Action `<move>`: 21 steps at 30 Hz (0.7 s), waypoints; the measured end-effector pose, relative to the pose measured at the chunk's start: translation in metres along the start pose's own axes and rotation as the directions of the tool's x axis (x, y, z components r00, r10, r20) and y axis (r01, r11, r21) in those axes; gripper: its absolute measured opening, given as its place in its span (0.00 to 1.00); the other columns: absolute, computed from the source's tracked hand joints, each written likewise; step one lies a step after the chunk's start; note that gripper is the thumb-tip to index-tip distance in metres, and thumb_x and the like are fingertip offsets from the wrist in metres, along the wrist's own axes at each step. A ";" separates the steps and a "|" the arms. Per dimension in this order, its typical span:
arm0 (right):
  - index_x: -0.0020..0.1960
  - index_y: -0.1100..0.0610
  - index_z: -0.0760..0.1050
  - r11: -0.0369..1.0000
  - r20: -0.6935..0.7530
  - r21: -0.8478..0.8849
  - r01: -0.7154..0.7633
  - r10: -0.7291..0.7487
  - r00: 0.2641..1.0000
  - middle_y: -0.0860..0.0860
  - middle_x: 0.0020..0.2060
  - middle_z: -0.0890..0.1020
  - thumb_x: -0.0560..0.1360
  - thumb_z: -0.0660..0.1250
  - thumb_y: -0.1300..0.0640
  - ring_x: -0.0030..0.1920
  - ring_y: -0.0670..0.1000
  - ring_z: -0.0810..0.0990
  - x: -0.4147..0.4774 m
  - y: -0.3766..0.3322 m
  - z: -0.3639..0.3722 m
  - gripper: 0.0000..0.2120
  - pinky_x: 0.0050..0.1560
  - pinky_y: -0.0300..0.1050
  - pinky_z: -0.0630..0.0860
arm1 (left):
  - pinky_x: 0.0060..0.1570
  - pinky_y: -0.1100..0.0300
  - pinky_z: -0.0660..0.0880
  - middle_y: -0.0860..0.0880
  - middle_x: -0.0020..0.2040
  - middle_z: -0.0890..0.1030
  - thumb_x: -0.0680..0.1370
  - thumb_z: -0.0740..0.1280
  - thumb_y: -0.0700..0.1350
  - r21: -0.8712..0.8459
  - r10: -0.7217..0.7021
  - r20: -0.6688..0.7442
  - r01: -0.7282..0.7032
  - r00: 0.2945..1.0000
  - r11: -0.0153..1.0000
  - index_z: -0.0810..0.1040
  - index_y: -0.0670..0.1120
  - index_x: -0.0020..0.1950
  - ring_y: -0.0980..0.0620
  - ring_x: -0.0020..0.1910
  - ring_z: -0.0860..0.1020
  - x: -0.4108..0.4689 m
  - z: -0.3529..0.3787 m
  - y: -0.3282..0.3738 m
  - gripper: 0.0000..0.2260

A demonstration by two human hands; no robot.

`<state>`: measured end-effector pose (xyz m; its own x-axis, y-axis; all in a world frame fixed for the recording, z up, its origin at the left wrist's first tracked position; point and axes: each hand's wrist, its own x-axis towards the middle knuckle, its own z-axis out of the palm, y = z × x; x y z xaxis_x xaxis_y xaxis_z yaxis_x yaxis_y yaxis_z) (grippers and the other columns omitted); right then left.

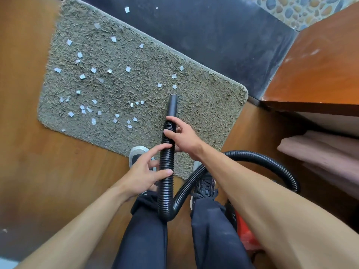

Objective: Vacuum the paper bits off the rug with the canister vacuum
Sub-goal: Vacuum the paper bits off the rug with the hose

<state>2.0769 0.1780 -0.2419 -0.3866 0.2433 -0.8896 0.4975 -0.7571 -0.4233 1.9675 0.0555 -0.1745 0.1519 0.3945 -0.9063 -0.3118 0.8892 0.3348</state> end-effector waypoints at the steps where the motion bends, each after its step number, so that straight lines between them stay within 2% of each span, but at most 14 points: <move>1: 0.71 0.48 0.68 1.000 -0.004 -0.011 -0.002 0.001 1.000 0.52 0.47 0.78 0.79 0.65 0.60 0.45 0.49 0.81 0.001 -0.001 0.003 0.22 0.40 0.49 0.82 | 0.42 0.43 0.79 0.43 0.48 0.83 0.77 0.70 0.35 -0.013 0.002 -0.004 -0.002 1.000 1.000 0.73 0.65 0.65 0.43 0.44 0.80 -0.001 -0.002 -0.001 0.27; 5: 0.70 0.47 0.69 1.000 -0.034 -0.017 0.011 -0.011 0.999 0.53 0.48 0.78 0.79 0.65 0.61 0.46 0.50 0.81 0.004 -0.006 0.008 0.21 0.41 0.50 0.83 | 0.41 0.44 0.80 0.36 0.53 0.81 0.77 0.70 0.35 -0.024 0.019 -0.002 -0.019 1.000 1.000 0.73 0.65 0.66 0.43 0.44 0.80 0.000 -0.007 0.002 0.28; 9: 0.70 0.48 0.70 0.999 -0.061 -0.019 0.026 -0.027 0.998 0.52 0.46 0.78 0.79 0.64 0.61 0.43 0.49 0.81 0.004 -0.010 0.008 0.21 0.33 0.42 0.80 | 0.41 0.43 0.78 0.39 0.49 0.83 0.77 0.70 0.35 -0.006 0.032 0.021 -0.032 0.999 0.999 0.72 0.65 0.66 0.42 0.43 0.80 0.003 -0.012 0.006 0.28; 11: 0.70 0.47 0.69 0.999 -0.074 -0.017 0.033 -0.034 0.997 0.53 0.47 0.77 0.79 0.64 0.61 0.43 0.49 0.80 0.004 -0.011 0.008 0.21 0.33 0.41 0.79 | 0.40 0.42 0.79 0.38 0.51 0.83 0.77 0.70 0.35 0.001 0.036 0.022 -0.036 0.999 0.999 0.72 0.65 0.66 0.43 0.43 0.80 0.005 -0.012 0.007 0.28; 18: 0.70 0.48 0.70 0.998 -0.125 -0.027 0.061 -0.064 0.990 0.54 0.48 0.77 0.79 0.64 0.61 0.45 0.51 0.79 0.012 -0.021 0.004 0.20 0.43 0.51 0.81 | 0.41 0.43 0.77 0.44 0.49 0.83 0.77 0.70 0.36 0.006 0.075 0.038 -0.075 0.996 0.997 0.72 0.65 0.67 0.46 0.42 0.80 0.014 -0.014 0.017 0.28; 21: 0.70 0.48 0.69 0.997 -0.132 -0.023 0.068 -0.070 0.989 0.52 0.46 0.77 0.79 0.63 0.62 0.43 0.49 0.79 0.018 -0.028 0.002 0.21 0.41 0.50 0.81 | 0.42 0.43 0.77 0.45 0.47 0.83 0.77 0.70 0.36 -0.006 0.082 0.038 -0.082 0.996 0.997 0.72 0.64 0.68 0.45 0.43 0.79 0.020 -0.016 0.025 0.28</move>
<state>2.0547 0.2028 -0.2455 -0.3146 0.3738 -0.8725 0.4876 -0.7250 -0.4864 1.9479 0.0816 -0.1880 0.1611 0.4743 -0.8655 -0.3289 0.8526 0.4060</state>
